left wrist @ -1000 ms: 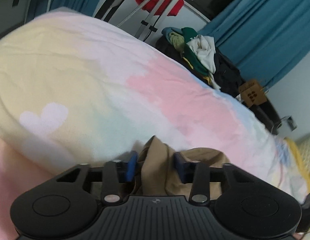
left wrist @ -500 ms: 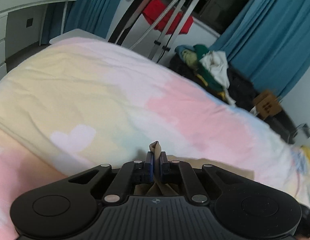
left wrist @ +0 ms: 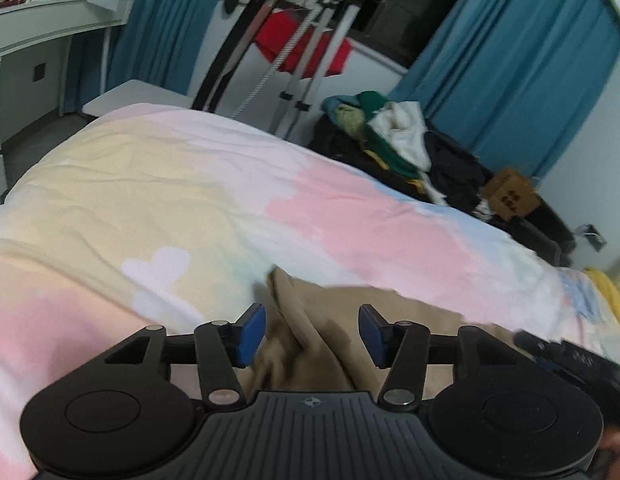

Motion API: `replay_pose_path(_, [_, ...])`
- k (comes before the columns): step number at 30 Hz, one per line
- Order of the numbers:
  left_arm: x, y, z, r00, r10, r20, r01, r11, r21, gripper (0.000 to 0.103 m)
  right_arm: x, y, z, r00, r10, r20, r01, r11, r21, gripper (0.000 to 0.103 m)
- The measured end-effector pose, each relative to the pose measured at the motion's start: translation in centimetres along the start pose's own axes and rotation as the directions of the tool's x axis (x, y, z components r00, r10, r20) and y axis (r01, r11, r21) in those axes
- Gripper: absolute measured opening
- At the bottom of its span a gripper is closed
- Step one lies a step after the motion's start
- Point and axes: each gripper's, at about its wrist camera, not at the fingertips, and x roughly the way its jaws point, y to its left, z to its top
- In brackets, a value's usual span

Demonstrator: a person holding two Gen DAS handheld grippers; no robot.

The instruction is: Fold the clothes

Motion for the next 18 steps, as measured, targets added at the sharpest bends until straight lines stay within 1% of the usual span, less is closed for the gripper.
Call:
replay_pose_path(1, [-0.5,-0.3,-0.4,1.000,-0.005,-0.005,0.005,1.000,0.004,0.055,-0.5,0.0,-0.2,1.000,-0.003,-0.007,0.003,1.000,0.004,0.056])
replay_pose_path(2, [-1.1,-0.5,-0.9,1.000,-0.009,-0.009,0.010,1.000,0.008,0.055,-1.0,-0.1,-0.3,1.000,-0.005,-0.013,0.005,1.000,0.008,0.058])
replay_pose_path(6, [-1.7,-1.2,-2.4,0.999,0.001,-0.038,0.000,1.000,0.009,0.055,-2.9,-0.2,-1.0,0.999,-0.018,-0.041,0.019,1.000,0.024,0.058])
replay_pose_path(8, [-1.9,-1.4,-3.1,0.999,0.007,-0.039,-0.007,1.000,0.019,0.054,-3.2,-0.6,-1.9,0.997,-0.043,-0.068,0.045,0.999,0.026,0.060])
replay_pose_path(10, [-1.6,-1.3,-3.5,0.999,0.023,-0.034,-0.022,1.000,0.022,0.053,-2.8,-1.0,-2.9,0.994,-0.023,-0.110,0.027,0.999,0.038,0.060])
replay_pose_path(12, [-1.1,-0.8,-3.7,0.999,0.027,-0.036,-0.027,1.000,-0.004,0.051,-2.1,-1.3,-3.5,0.991,0.006,-0.131,0.002,0.998,0.057,0.060])
replay_pose_path(13, [-0.8,-0.5,-3.8,0.999,0.023,-0.038,-0.024,1.000,-0.018,0.045,-1.8,-1.4,-3.8,0.991,0.019,-0.135,-0.011,0.998,0.067,0.059])
replay_pose_path(14, [-0.5,-0.2,-3.8,0.999,0.016,-0.041,-0.017,0.999,-0.035,0.041,-1.5,-1.4,-3.9,0.991,0.029,-0.131,-0.020,0.997,0.070,0.057])
replay_pose_path(15, [-0.4,-0.1,-3.9,0.999,0.012,-0.044,-0.014,0.999,-0.039,0.032,-1.3,-1.2,-4.0,0.991,0.032,-0.128,-0.024,0.998,0.062,0.053])
replay_pose_path(16, [-0.2,-0.1,-3.9,0.999,0.012,-0.045,-0.013,0.999,-0.034,0.021,-1.3,-0.8,-4.0,0.992,0.030,-0.124,-0.025,0.999,0.046,0.037])
replay_pose_path(17, [-0.3,-0.2,-4.0,0.999,0.010,-0.042,-0.011,1.000,-0.027,0.016,-1.4,-0.4,-4.0,0.993,0.024,-0.117,-0.021,0.999,0.027,0.022])
replay_pose_path(18, [-0.6,-0.2,-3.9,0.999,0.008,-0.035,-0.009,1.000,-0.024,0.011,-1.4,0.0,-4.0,0.994,0.018,-0.111,-0.017,1.000,0.007,0.019])
